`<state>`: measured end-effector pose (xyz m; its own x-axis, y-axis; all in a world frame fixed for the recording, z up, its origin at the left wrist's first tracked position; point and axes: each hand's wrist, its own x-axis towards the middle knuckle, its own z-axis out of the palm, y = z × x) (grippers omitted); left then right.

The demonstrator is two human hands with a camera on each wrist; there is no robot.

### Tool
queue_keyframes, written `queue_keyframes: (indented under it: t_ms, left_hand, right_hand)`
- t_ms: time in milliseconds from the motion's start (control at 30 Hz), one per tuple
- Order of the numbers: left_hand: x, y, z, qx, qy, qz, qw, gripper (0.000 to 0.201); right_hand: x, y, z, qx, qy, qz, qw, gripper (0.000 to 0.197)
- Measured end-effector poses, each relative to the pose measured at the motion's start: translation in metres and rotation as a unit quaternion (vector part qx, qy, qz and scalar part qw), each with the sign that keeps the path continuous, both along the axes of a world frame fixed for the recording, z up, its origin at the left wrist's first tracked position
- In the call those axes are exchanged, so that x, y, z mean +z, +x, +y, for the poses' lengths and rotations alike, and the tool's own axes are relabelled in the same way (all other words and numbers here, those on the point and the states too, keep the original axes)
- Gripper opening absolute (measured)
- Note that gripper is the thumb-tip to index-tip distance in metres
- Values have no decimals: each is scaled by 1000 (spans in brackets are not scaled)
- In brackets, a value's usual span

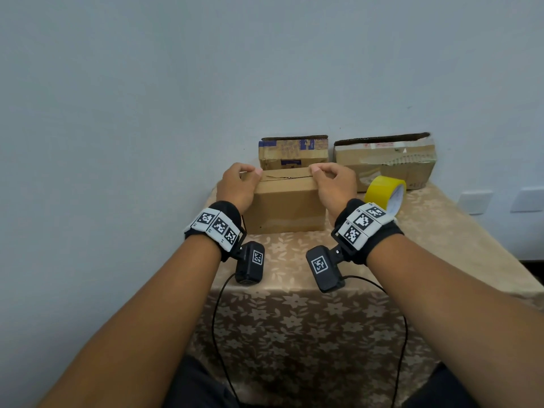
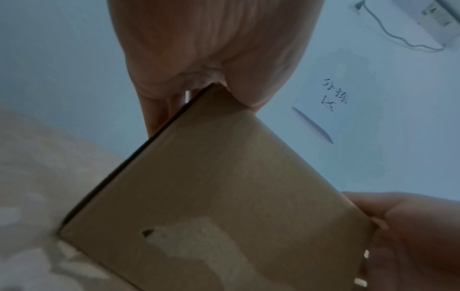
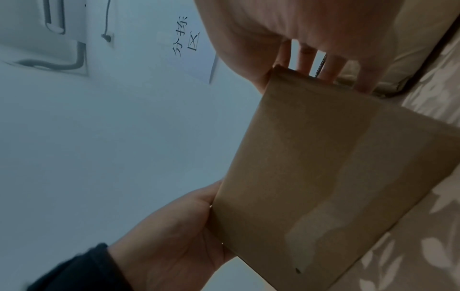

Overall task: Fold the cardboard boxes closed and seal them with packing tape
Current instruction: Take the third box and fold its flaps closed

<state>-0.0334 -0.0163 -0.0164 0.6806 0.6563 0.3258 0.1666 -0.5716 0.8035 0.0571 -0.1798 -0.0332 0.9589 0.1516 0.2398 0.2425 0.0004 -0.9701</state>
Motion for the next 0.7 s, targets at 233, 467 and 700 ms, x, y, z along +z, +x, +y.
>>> queue_keyframes:
  t_ms: [233, 467, 700]
  left_hand:
    - [2, -4, -7, -2, 21, 3, 1000, 31]
    - [17, -5, -14, -43, 26, -26, 998, 37]
    - [23, 3, -22, -7, 86, -103, 991, 30]
  right_hand:
    - [1, -4, -6, 11, -11, -13, 1000, 22]
    - [19, 0, -14, 22, 41, -10, 999, 20]
    - [31, 3, -35, -22, 132, -17, 991, 23]
